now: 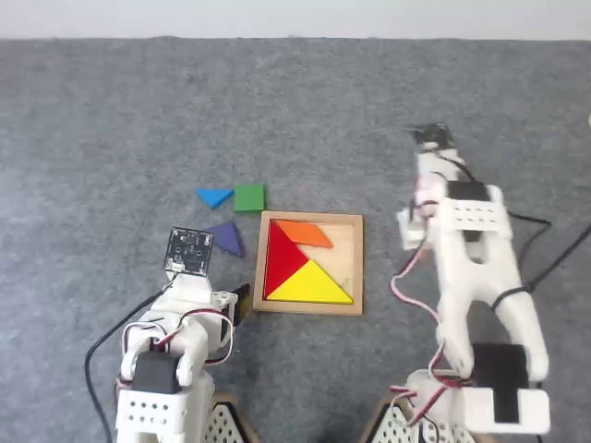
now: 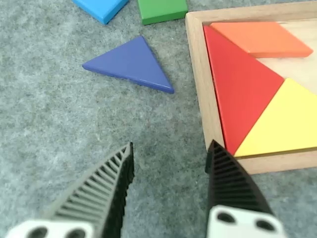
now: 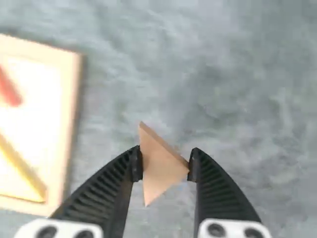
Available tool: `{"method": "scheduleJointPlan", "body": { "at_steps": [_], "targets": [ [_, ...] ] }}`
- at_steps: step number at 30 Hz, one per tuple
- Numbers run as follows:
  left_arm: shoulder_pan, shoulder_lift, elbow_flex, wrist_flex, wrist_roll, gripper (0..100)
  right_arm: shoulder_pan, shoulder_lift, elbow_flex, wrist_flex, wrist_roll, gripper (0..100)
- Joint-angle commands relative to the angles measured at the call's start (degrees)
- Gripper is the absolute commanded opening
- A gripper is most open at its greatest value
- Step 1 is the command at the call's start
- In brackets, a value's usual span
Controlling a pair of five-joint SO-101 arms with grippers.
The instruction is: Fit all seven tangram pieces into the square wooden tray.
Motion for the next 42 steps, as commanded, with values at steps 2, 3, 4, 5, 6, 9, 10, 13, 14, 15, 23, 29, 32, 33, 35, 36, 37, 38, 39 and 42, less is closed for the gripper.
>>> {"method": "scheduleJointPlan", "body": {
  "at_steps": [2,3,4,5,6,9,10,13,14,15,23,29,32,33,35,36,37,38,39,42],
  "targets": [
    [-0.4,-1.1,-0.4,0.3,-0.2,24,-10.2,-1.1,-5.9,0.3,-3.3,11.7],
    [-0.4,-1.1,-0.4,0.3,-0.2,24,-12.0,-0.5,-6.6,0.2,-3.5,11.7],
    [-0.4,-1.1,-0.4,0.3,-0.2,24,-13.4,0.2,-7.5,0.2,-3.6,11.7],
    [-0.4,-1.1,-0.4,0.3,-0.2,24,-14.5,0.9,-8.3,0.3,-3.6,11.7],
    [-0.4,-1.1,-0.4,0.3,-0.2,24,-15.4,1.6,-8.7,0.3,-3.3,11.7],
    [-0.4,-1.1,-0.4,0.3,-0.2,24,-16.9,4.1,-9.8,-0.2,-3.2,11.7],
    [-0.4,-1.1,-0.4,0.3,-0.2,24,-17.7,5.1,-10.3,-0.2,-3.2,11.7],
    [-0.4,-1.1,-0.4,0.3,-0.2,24,-20.2,7.9,-10.3,-0.2,-3.2,11.7],
    [-0.4,-1.1,-0.4,0.3,-0.2,24,-21.0,8.8,-10.3,-0.2,-3.2,11.7],
    [-0.4,-1.1,-0.4,0.3,-0.2,24,-21.8,9.6,-10.2,-0.2,-3.2,11.7],
    [-0.4,-1.1,-0.4,0.3,-0.2,24,-25.9,11.0,-9.1,-1.5,-3.1,7.3],
    [-0.4,-1.1,-0.4,0.3,-0.2,24,-26.1,11.2,-8.9,-1.5,-3.1,8.8],
    [-0.4,-1.1,-0.4,0.3,-0.2,24,-26.3,11.0,-8.9,-1.5,-3.1,9.1],
    [-0.4,-1.1,-0.4,0.3,-0.2,24,-26.4,11.0,-8.9,-1.5,-3.1,9.1],
    [-0.4,-1.1,-0.4,0.3,-0.2,24,-27.1,11.0,-8.9,-1.5,-3.1,9.1],
    [-0.4,-1.1,-0.4,0.3,-0.2,24,-27.5,11.2,-8.9,-1.8,-2.9,9.1],
    [-0.4,-1.1,-0.4,0.3,-0.2,24,-27.9,11.4,-8.7,-2.3,-1.8,9.1],
    [-0.4,-1.1,-0.4,0.3,-0.2,24,-28.4,11.6,-8.7,-2.7,-0.7,9.1],
    [-0.4,-1.1,-0.4,0.3,-0.2,24,-28.4,11.6,-8.5,-3.0,-0.3,9.1],
    [-0.4,-1.1,-0.4,0.3,-0.2,24,-28.4,11.7,-8.4,-3.3,-1.3,9.1]
  ]
}}
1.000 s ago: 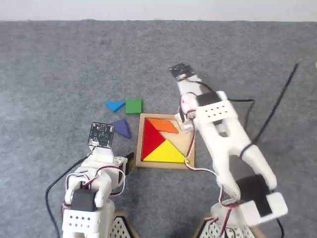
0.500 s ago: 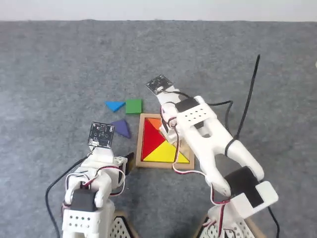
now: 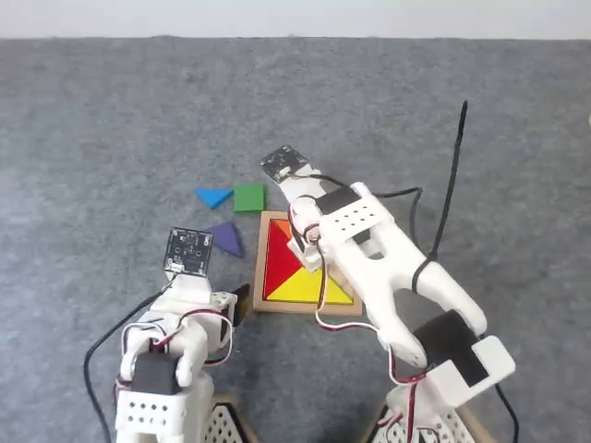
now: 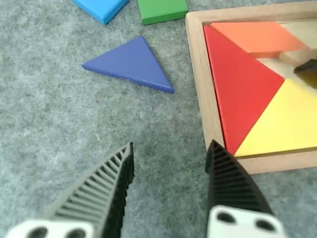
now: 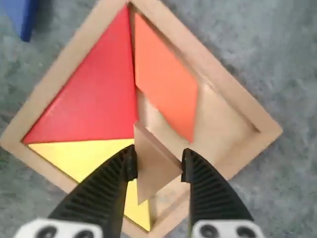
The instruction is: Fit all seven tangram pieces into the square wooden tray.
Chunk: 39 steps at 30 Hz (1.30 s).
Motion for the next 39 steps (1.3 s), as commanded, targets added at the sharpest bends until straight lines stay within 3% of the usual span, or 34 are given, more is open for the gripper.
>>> {"method": "scheduleJointPlan", "body": {
  "at_steps": [1,7,14,17,23,32,39],
  "targets": [
    [-0.4,-1.1,-0.4,0.3,-0.2,24,-0.3,-0.4,-1.0,-0.9,-0.2,9.1],
    [-0.4,-1.1,-0.4,0.3,-0.2,24,2.5,-0.5,-1.0,-0.7,-4.0,8.7],
    [-0.4,-1.1,-0.4,0.3,-0.2,24,2.5,-1.1,-1.1,1.5,-3.3,8.6],
    [-0.4,-1.1,-0.4,0.3,-0.2,24,-0.7,-1.1,-0.8,2.8,0.1,8.6],
    [-0.4,-1.1,-0.4,0.3,-0.2,24,-7.8,-0.7,-0.6,3.3,13.1,8.6],
    [-0.4,-1.1,-0.4,0.3,-0.2,24,1.3,-0.9,-0.8,-3.7,40.5,8.6],
    [-0.2,-1.1,-0.4,0.3,-0.2,24,2.7,-0.5,-0.8,-6.1,54.8,8.6]
  ]
}}
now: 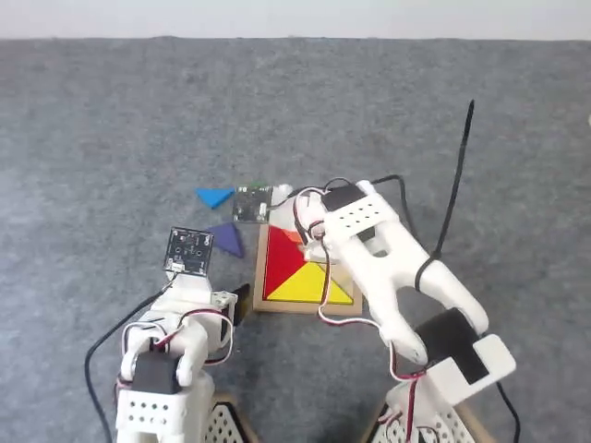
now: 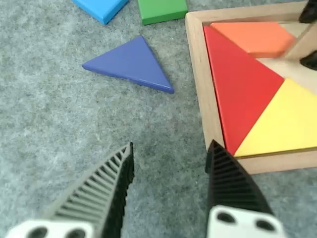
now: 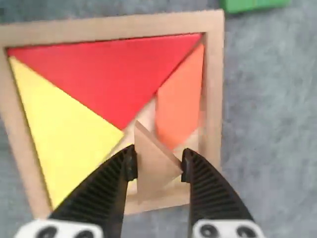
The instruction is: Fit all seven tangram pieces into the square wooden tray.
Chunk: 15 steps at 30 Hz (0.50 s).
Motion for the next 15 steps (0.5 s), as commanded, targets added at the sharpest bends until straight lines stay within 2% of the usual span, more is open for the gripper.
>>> {"method": "scheduleJointPlan", "body": {
  "at_steps": [1,9,15],
  "targets": [
    [-0.1,-1.1,-0.4,0.3,-0.2,24,1.1,-0.5,-0.8,-1.3,10.4,8.6],
    [-0.1,-1.1,-0.4,0.3,-0.2,24,0.7,-0.9,-0.8,-0.5,40.0,8.6],
    [-0.1,-1.1,-0.4,0.3,-0.2,24,0.2,-0.4,-2.7,8.8,62.2,8.6]
  ]
}}
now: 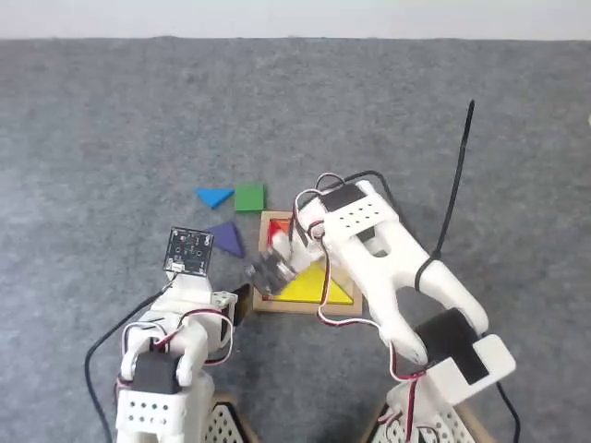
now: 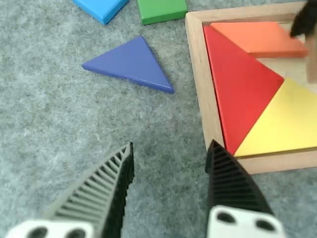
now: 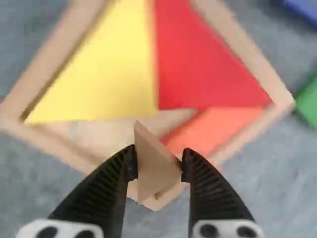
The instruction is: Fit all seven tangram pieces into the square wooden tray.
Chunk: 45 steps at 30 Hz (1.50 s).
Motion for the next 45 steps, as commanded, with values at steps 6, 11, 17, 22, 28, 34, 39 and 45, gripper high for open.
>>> {"method": "scheduleJointPlan", "body": {
  "at_steps": [6,11,17,22,28,34,39,45],
  "targets": [
    [-0.2,-1.1,-0.4,0.3,-0.2,24,-0.9,-0.3,-9.1,15.4,21.6,8.6],
    [-0.3,-1.1,-0.4,0.3,-0.2,24,-1.9,2.3,-12.7,15.3,16.3,9.0],
    [-0.1,-1.1,-0.4,0.3,-0.2,24,-3.5,6.5,-15.9,15.3,6.3,9.9],
    [-0.1,-1.1,-0.4,0.3,-0.2,24,-3.6,6.8,-16.9,14.4,0.7,21.9],
    [-0.1,-1.1,-0.4,0.3,-0.2,24,-3.3,6.8,-17.8,14.5,0.3,25.7],
    [-0.1,-1.1,-0.4,0.3,-0.2,24,-0.5,6.7,-21.5,14.5,-9.2,25.6],
    [-0.1,-1.1,-0.4,0.3,-0.2,24,3.8,6.8,-24.4,14.4,-31.7,25.6],
    [-0.1,-1.1,-0.4,0.3,-0.2,24,3.9,9.2,-21.5,8.7,-60.3,25.5]
  ]
}}
